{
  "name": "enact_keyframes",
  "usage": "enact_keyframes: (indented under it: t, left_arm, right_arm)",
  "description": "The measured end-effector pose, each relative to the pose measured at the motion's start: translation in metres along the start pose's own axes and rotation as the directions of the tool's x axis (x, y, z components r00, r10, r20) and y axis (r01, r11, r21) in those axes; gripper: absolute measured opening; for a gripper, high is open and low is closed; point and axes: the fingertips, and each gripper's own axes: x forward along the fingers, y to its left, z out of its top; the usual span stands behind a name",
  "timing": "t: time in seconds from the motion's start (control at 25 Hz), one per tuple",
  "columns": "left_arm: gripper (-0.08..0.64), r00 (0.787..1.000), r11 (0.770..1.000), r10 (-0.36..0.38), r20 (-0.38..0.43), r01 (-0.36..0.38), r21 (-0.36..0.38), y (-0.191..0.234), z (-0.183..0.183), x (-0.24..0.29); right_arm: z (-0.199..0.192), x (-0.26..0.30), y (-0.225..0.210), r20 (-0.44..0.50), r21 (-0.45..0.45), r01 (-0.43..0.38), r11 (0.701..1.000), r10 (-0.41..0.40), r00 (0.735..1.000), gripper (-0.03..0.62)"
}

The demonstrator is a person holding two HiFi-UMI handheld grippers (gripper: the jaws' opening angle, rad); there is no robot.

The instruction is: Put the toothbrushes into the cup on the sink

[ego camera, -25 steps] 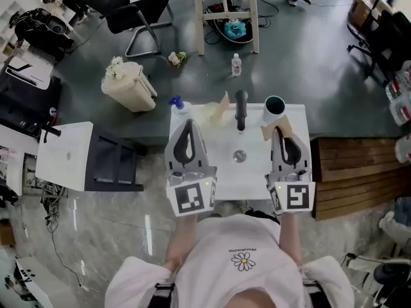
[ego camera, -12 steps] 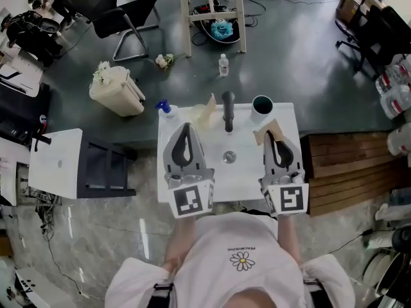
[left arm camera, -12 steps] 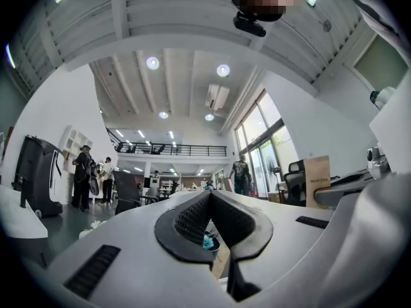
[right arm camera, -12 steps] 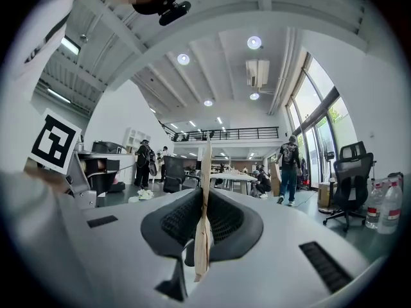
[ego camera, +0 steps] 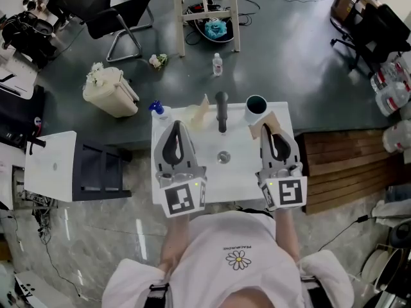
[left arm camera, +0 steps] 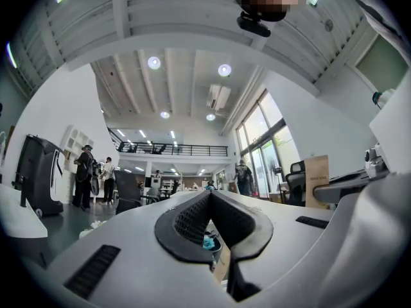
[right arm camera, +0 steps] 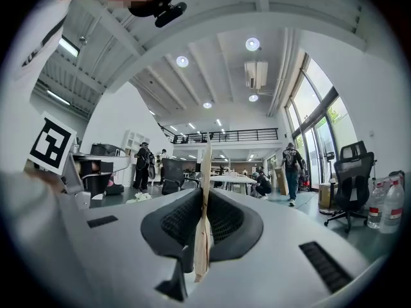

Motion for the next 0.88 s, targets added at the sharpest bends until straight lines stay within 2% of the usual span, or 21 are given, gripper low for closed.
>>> enact_keyframes:
  t: [0.16, 0.28, 0.56, 0.68, 0.88]
  left_arm:
    - [0.015, 1.000, 1.000, -0.006, -0.019, 0.006, 0.007, 0.000, -0.002, 0.000]
    - [0.015, 1.000, 1.000, -0.005, -0.022, 0.005, 0.004, -0.001, 0.000, -0.002]
    - [0.015, 0.999, 1.000, -0.008, -0.033, 0.009, 0.012, 0.001, -0.001, -0.009]
    - [0.015, 0.999, 1.000, -0.007, -0.035, 0.007, 0.013, 0.004, -0.001, -0.013]
    - [0.015, 0.999, 1.000, 0.007, -0.043, -0.007, -0.007, 0.007, -0.003, -0.016]
  right_arm:
    - [0.012, 0.029, -0.020, 0.031, -0.037, 0.005, 0.999, -0.004, 1.000, 0.023]
    - [0.007, 0.058, -0.038, 0.030, -0.041, -0.011, 0.999, 0.012, 0.999, 0.023]
    - [-0.063, 0.104, -0.070, -0.103, 0.000, 0.020, 1.000, -0.020, 0.995, 0.023]
    - [-0.091, 0.110, -0.073, -0.152, 0.051, 0.036, 0.998, -0.028, 0.988, 0.023]
    - [-0.119, 0.112, -0.067, -0.217, 0.054, 0.050, 0.997, -0.037, 0.975, 0.023]
